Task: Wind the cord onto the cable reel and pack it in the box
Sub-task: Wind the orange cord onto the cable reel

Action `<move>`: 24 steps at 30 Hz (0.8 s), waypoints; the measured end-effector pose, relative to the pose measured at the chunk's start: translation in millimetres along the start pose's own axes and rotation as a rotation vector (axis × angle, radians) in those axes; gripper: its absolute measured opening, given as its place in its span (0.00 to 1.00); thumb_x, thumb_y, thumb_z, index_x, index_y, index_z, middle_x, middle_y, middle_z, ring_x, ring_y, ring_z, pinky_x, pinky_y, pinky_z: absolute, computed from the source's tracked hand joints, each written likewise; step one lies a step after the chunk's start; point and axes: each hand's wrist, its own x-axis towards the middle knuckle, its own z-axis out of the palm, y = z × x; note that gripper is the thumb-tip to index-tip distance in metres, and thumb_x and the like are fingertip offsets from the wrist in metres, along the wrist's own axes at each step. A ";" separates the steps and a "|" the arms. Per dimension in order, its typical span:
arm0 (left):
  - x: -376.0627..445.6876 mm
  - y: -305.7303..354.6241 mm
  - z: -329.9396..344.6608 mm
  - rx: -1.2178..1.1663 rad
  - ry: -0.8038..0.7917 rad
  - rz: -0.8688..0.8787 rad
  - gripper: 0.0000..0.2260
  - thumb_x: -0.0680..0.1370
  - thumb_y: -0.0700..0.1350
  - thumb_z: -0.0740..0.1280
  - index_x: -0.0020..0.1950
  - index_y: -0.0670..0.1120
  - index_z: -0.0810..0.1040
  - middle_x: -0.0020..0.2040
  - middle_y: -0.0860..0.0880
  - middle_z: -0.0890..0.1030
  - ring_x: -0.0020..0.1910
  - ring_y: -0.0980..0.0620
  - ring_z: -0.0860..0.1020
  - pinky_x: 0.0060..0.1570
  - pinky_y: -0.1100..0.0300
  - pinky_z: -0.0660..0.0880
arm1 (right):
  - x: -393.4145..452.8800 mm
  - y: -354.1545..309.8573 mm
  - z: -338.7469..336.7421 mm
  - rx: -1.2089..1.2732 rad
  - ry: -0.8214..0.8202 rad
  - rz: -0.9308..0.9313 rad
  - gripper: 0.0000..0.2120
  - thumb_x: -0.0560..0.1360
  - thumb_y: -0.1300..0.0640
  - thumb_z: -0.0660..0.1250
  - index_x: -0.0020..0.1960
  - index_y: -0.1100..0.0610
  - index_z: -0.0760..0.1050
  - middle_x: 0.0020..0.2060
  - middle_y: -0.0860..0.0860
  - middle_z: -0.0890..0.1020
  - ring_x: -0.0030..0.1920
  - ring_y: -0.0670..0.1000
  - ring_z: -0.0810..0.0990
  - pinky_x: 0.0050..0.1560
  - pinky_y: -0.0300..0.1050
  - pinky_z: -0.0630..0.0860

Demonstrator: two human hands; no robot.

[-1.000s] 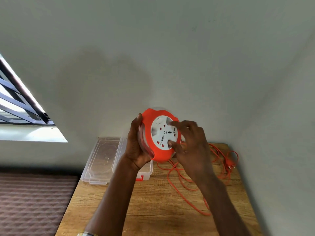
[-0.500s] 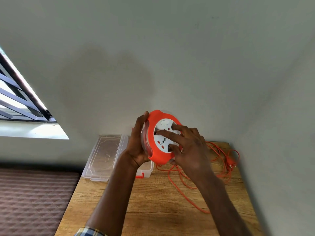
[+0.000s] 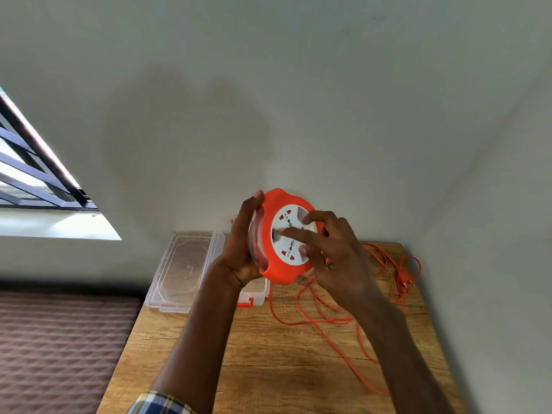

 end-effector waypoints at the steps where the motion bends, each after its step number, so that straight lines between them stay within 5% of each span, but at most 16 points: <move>1: 0.2 0.6 -1.3 -0.001 -0.012 -0.015 0.33 0.75 0.69 0.69 0.69 0.46 0.82 0.64 0.40 0.84 0.60 0.39 0.84 0.58 0.43 0.81 | -0.7 2.0 1.1 0.003 -0.047 -0.023 0.29 0.76 0.65 0.72 0.68 0.36 0.78 0.70 0.45 0.72 0.63 0.49 0.71 0.49 0.42 0.78; 7: -0.6 -2.7 -6.2 -0.029 0.030 -0.065 0.32 0.77 0.68 0.65 0.69 0.45 0.83 0.63 0.39 0.84 0.59 0.38 0.84 0.58 0.42 0.82 | -0.3 2.7 5.2 -0.069 -0.075 0.012 0.29 0.77 0.61 0.71 0.69 0.32 0.76 0.71 0.41 0.75 0.59 0.48 0.70 0.52 0.50 0.79; 11: -2.1 -3.5 -0.2 -0.003 0.033 -0.037 0.29 0.80 0.65 0.64 0.67 0.44 0.84 0.63 0.38 0.84 0.60 0.38 0.83 0.61 0.43 0.81 | 0.3 -10.2 11.8 0.035 0.075 0.319 0.23 0.72 0.35 0.71 0.66 0.28 0.73 0.42 0.33 0.82 0.43 0.39 0.78 0.37 0.36 0.73; 14: -2.1 -6.3 7.5 0.026 0.023 -0.068 0.28 0.78 0.66 0.64 0.65 0.45 0.85 0.61 0.39 0.85 0.57 0.39 0.85 0.56 0.44 0.83 | 2.6 -13.1 17.6 0.098 0.253 0.420 0.15 0.80 0.35 0.63 0.61 0.39 0.80 0.30 0.40 0.81 0.31 0.40 0.80 0.30 0.37 0.67; 18: -1.1 -4.2 10.6 0.009 0.001 -0.073 0.29 0.78 0.67 0.64 0.66 0.46 0.85 0.62 0.39 0.84 0.58 0.39 0.84 0.59 0.44 0.82 | 1.7 -3.8 3.6 0.062 0.295 0.208 0.12 0.79 0.52 0.68 0.61 0.43 0.82 0.48 0.42 0.83 0.46 0.45 0.81 0.39 0.40 0.75; 21: -0.3 -0.8 10.0 -0.028 -0.022 -0.069 0.30 0.79 0.67 0.63 0.68 0.45 0.83 0.64 0.39 0.83 0.60 0.39 0.82 0.63 0.42 0.78 | -0.7 6.4 -0.8 0.033 0.103 0.014 0.25 0.76 0.65 0.71 0.65 0.40 0.80 0.67 0.42 0.75 0.61 0.48 0.75 0.48 0.35 0.74; 24: 2.6 -1.3 4.7 -0.058 -0.032 -0.116 0.32 0.80 0.68 0.63 0.71 0.45 0.80 0.68 0.38 0.80 0.64 0.37 0.79 0.69 0.38 0.73 | -3.3 10.7 -1.9 0.077 -0.051 -0.033 0.33 0.75 0.71 0.69 0.68 0.36 0.77 0.74 0.40 0.68 0.65 0.47 0.71 0.53 0.36 0.74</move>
